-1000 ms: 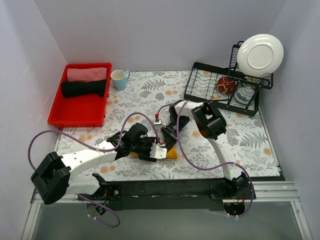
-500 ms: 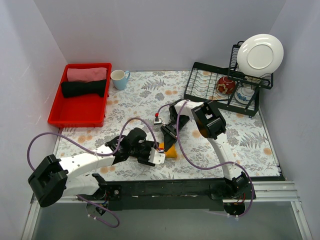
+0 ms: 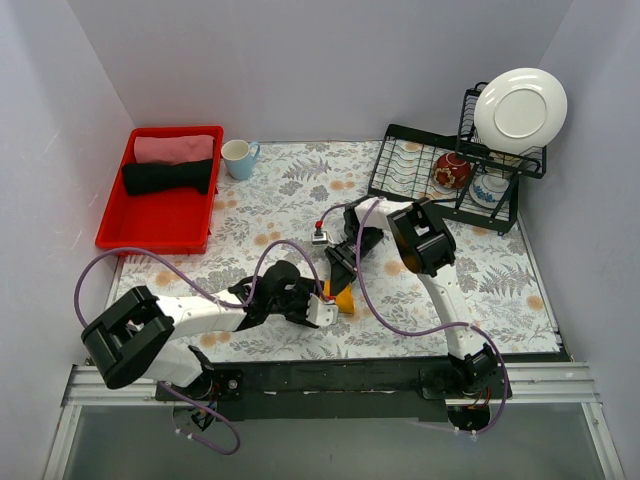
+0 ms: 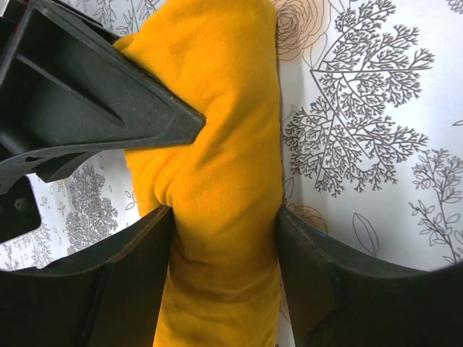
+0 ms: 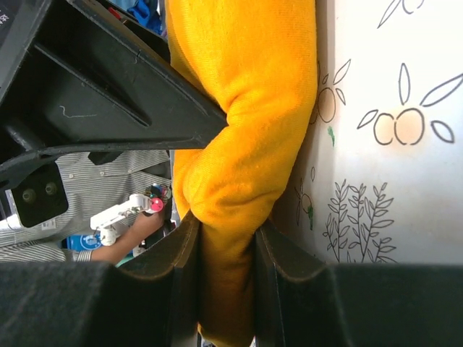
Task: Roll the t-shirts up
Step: Roll the T-shirt to the center of the board, then pick up the T-shirt from the center of the board, then place the T-shirt in the bin.
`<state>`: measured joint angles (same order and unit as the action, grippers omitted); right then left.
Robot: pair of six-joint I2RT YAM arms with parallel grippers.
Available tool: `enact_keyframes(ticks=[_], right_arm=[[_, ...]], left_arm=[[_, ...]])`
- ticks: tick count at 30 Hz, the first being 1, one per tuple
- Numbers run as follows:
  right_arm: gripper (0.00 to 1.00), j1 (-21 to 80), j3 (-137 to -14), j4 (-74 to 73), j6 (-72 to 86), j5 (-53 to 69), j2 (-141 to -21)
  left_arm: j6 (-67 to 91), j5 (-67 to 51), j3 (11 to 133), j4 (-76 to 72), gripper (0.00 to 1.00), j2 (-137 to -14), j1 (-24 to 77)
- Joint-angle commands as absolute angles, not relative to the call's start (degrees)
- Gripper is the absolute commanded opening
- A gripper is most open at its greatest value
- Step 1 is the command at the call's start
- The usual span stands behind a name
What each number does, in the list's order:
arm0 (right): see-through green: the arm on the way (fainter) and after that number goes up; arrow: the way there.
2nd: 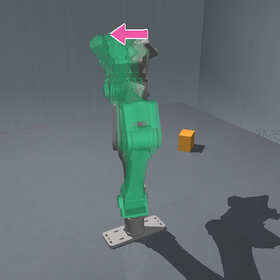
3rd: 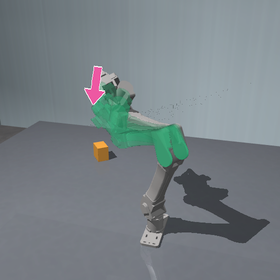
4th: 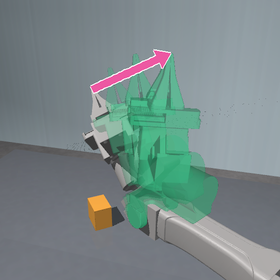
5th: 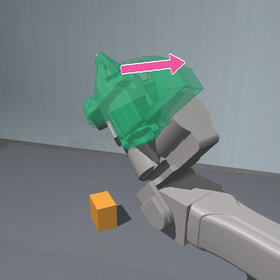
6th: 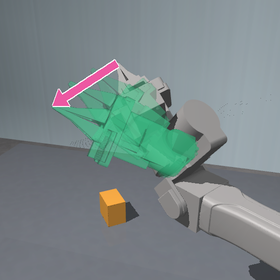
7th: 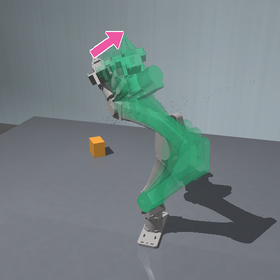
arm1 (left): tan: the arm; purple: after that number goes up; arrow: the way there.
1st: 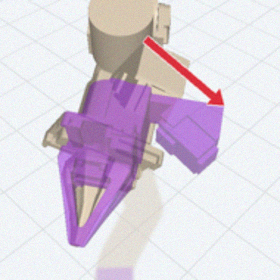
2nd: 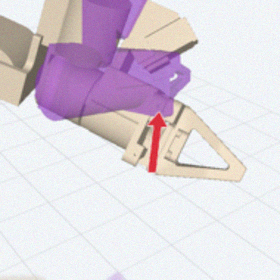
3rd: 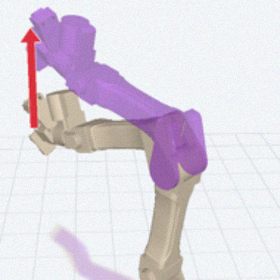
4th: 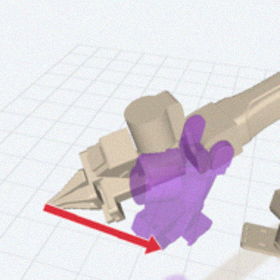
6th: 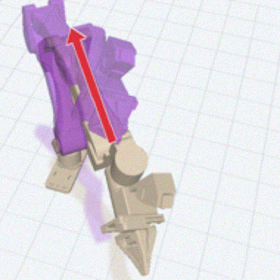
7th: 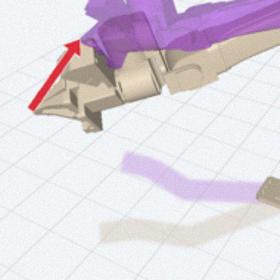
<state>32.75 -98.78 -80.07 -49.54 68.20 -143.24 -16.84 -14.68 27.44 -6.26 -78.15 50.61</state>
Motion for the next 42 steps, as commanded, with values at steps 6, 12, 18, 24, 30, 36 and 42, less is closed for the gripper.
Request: enact_keyframes(ticks=[6, 12, 18, 24, 30, 36, 42], right_arm=[[0.08, 33.4, -94.4, -74.9, -50.5, 68.4, -153.0], [0.98, 30.2, -93.2, -74.9, -48.8, 68.0, -145.4], [0.99, 20.6, -84.7, -74.7, -53.6, 60.3, -125.1], [0.98, 19.1, -80.7, -74.4, -53.8, 52.0, -110.8], [0.98, 18.3, -77.1, -67.4, -50.2, 41.1, -99.3], [0.99, 17.6, -84.4, -62.8, -45.0, 37.0, -101.0], [0.99, 17.6, -83.7, -62.2, -44.8, 36.2, -99.9]], left_arm=[[-18.0, -11.4, 23.3, -3.4, 0.36, -87.5, 50.8], [-17.6, -13.2, 24.8, 1.2, 0.12, -91.6, 50.7], [-13.4, -19.4, 29.2, 7.8, 0.0, -89.0, 47.9], [-6.9, -21.8, 39.3, 17.9, 0.0, -85.3, 41.1], [-9.4, -20.3, 48.8, 27.5, 0.0, -78.1, 35.8], [-14.2, -22.1, 56.2, 32.4, 0.0, -74.9, 25.4], [-19.0, -26.3, 68.8, 35.5, 0.0, -77.2, 12.2]])
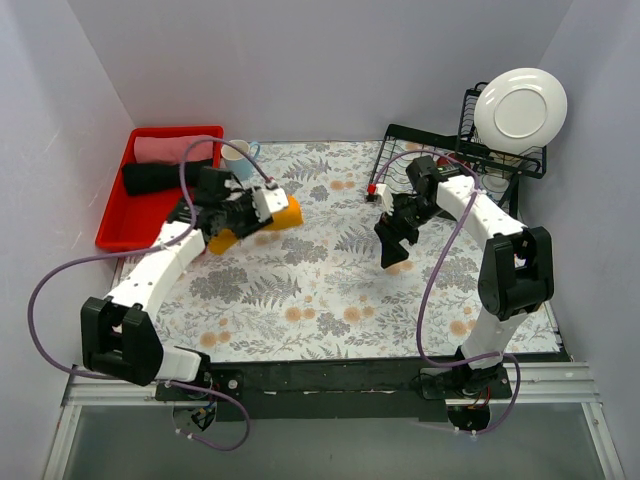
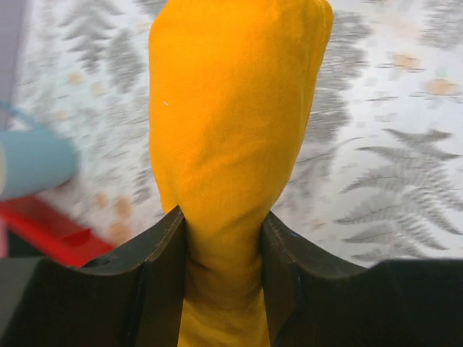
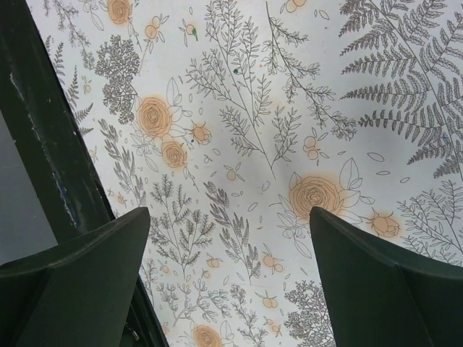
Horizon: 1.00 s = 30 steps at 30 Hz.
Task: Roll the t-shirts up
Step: Place the T-shirt in the bin.
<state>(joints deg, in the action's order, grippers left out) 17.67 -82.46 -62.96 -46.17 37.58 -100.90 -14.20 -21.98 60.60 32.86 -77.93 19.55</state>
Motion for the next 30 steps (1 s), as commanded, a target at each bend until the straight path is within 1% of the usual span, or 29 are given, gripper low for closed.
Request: enact_keyframes(ticks=[1, 2, 4, 5, 7, 8, 10, 11, 12, 15, 17, 18, 21, 25, 30], right_arm=[[0.99, 17.6, -83.1, -62.1, -44.9, 35.9, -99.8], [0.99, 17.6, -82.7, -62.0, -45.0, 35.9, -99.7], [0.98, 17.5, -81.2, -61.5, -44.9, 35.7, -99.5], [0.99, 17.5, -80.7, -61.3, -44.7, 35.8, -99.5], [0.98, 17.5, -79.5, -61.0, -44.6, 35.9, -99.4], [0.99, 17.5, -79.1, -60.9, -44.6, 35.8, -99.3], [0.99, 17.3, -78.1, -60.6, -44.7, 35.3, -99.1], [0.99, 17.4, -77.7, -60.6, -44.7, 35.2, -99.0], [0.98, 17.3, -77.3, -60.7, -44.7, 35.0, -98.7], [0.99, 17.3, -75.6, -60.6, -44.6, 34.8, -98.3], [0.99, 17.3, -74.4, -60.6, -44.7, 34.5, -98.2], [0.99, 17.3, -74.1, -60.6, -44.7, 34.2, -98.1], [0.99, 17.3, -73.6, -60.7, -44.9, 32.9, -98.2], [0.99, 17.3, -73.3, -61.0, -45.1, 30.2, -98.9], [0.98, 17.3, -73.3, -61.8, -45.7, 28.5, -100.2]], left_arm=[[-21.6, -27.2, 70.7, 36.0, 0.0, -77.7, 10.2], [-23.4, -28.6, 73.9, 37.2, 0.0, -78.4, 5.7], [-29.8, -32.9, 77.1, 38.3, 0.0, -80.9, 0.9], [-31.9, -34.4, 80.4, 39.8, 0.0, -82.0, -4.3], [-38.6, -37.8, 83.7, 41.7, 0.0, -85.8, -8.4], [-41.2, -38.8, 87.8, 43.9, 0.0, -87.3, -12.1], [-45.8, -41.6, 91.8, 47.4, 0.0, -92.3, -15.3], [-50.9, -42.4, 93.5, 48.6, 0.0, -94.2, -17.7], [-53.8, -42.9, 96.6, 49.7, 0.0, -95.9, -18.8], [-65.8, -44.6, 101.1, 52.9, 0.0, -102.1, -22.3], [-71.5, -45.7, 102.3, 54.2, 0.0, -106.1, -24.3], [-78.2, -46.1, 102.7, 54.8, 0.0, -107.4, -25.0], [-87.9, -48.2, 102.8, 56.4, 0.0, -111.2, -26.7], [-94.7, -50.4, 101.4, 55.6, 0.0, -114.5, -27.2], [-98.0, -53.9, 98.4, 50.7, 0.0, -117.9, -27.2]])
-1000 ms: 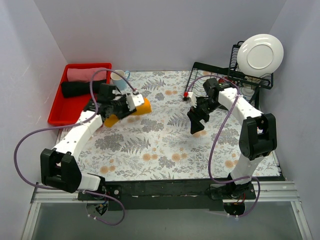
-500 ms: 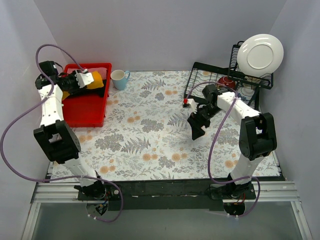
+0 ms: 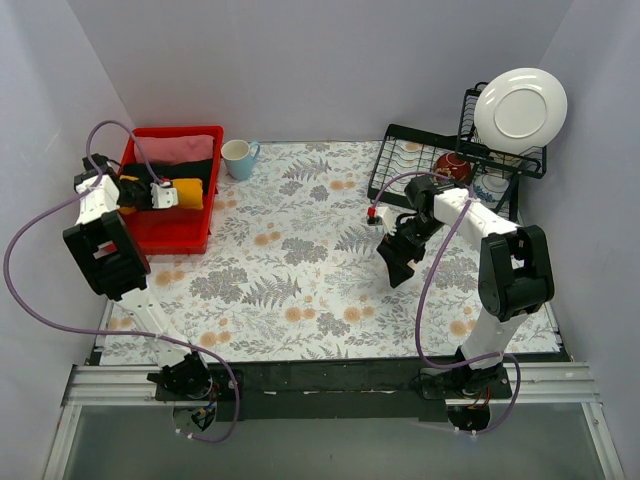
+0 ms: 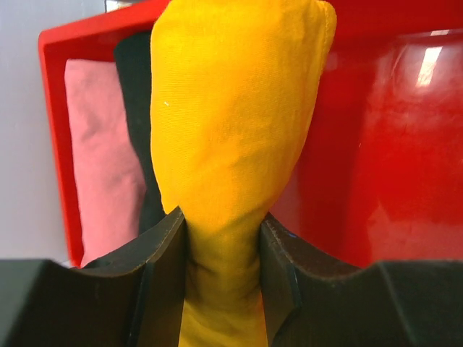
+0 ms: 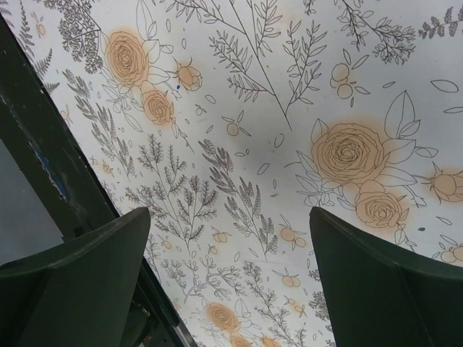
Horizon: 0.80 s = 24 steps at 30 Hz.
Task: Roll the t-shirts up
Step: Place the T-shirt in the bin.
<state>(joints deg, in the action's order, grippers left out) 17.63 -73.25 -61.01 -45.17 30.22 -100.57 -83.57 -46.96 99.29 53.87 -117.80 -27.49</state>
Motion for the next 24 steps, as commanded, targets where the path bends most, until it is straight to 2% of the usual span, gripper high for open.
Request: enact_keyframes(ticks=[1, 7, 17, 24], right_arm=[[0.99, 17.2, -73.2, -61.9, -45.9, 27.8, -100.5], [0.99, 17.3, -73.0, -62.1, -46.8, 24.6, -101.3], [0.99, 17.3, -72.2, -61.4, -46.8, 24.4, -102.1], [0.99, 17.3, -72.4, -61.6, -46.7, 24.1, -103.3]], left_arm=[[-98.2, -54.4, 98.3, 50.5, 0.0, -119.1, -27.2], [-100.2, -53.5, 97.0, 47.2, 0.0, -123.2, -27.3], [-102.7, -50.1, 104.4, 46.1, 0.0, -132.9, -27.2], [-104.9, -53.1, 106.3, 39.9, 0.0, -137.5, -27.4]])
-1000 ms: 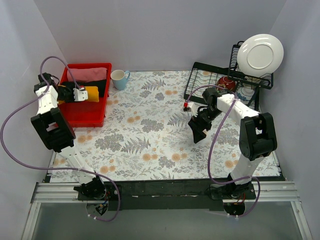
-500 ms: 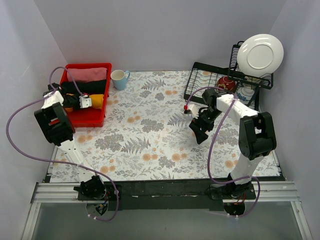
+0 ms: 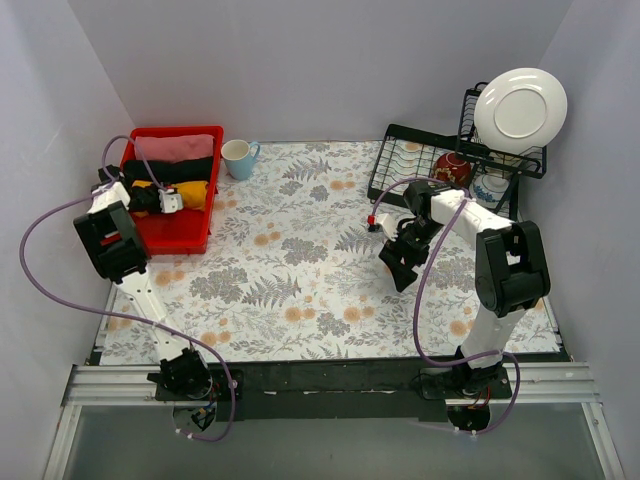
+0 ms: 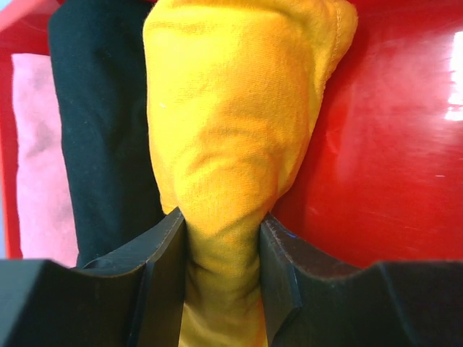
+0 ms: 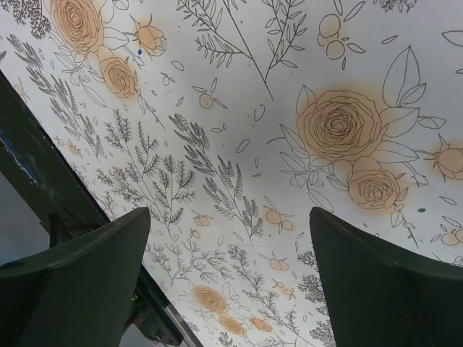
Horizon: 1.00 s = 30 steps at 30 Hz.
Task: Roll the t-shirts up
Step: Place the T-shirt in the bin.
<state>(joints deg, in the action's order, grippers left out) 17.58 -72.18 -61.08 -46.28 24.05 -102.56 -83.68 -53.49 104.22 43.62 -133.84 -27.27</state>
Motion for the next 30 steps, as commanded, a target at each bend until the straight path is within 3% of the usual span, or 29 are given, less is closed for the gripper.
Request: enact_keyframes(ticks=[1, 6, 7, 8, 10, 11, 12, 14, 25, 30], right_arm=[[0.99, 17.3, -72.3, -61.6, -46.8, 24.1, -103.4], [0.99, 17.3, -72.3, -61.9, -46.9, 23.9, -103.4], [0.99, 17.3, -72.2, -61.9, -46.9, 23.8, -103.3], [0.99, 17.3, -72.2, -61.9, -46.9, 23.7, -103.1], [0.99, 17.3, -72.0, -61.7, -46.9, 23.7, -103.1], [0.98, 17.3, -72.0, -61.7, -46.9, 23.6, -103.1], [0.99, 17.3, -72.2, -61.6, -46.9, 23.6, -103.3], [0.99, 17.2, -72.9, -61.6, -46.9, 23.6, -103.6], [0.99, 17.3, -78.0, -63.4, -47.5, 24.1, -103.3], [0.98, 17.3, -82.0, -62.1, -45.9, 25.9, -98.7]], left_arm=[[-105.6, -52.7, 107.4, 40.9, 0.0, -139.0, -27.3], [-107.1, -51.2, 111.7, 44.9, 0.0, -140.9, -27.3], [-107.6, -51.1, 111.4, 46.8, 0.06, -140.7, -27.3], [-108.5, -50.7, 110.7, 47.4, 0.27, -139.4, -27.3], [-108.8, -50.0, 106.6, 47.2, 0.47, -137.5, -27.3], [-108.9, -49.7, 105.0, 46.7, 0.62, -136.2, -27.3], [-108.8, -49.8, 103.2, 46.1, 0.85, -134.1, -27.3], [-108.6, -50.0, 99.5, 46.1, 0.98, -132.0, -27.5], [-98.0, -56.7, 88.4, 37.9, 0.98, -116.6, -28.8], [-80.4, -59.4, 82.2, 30.3, 0.98, -104.6, -28.7]])
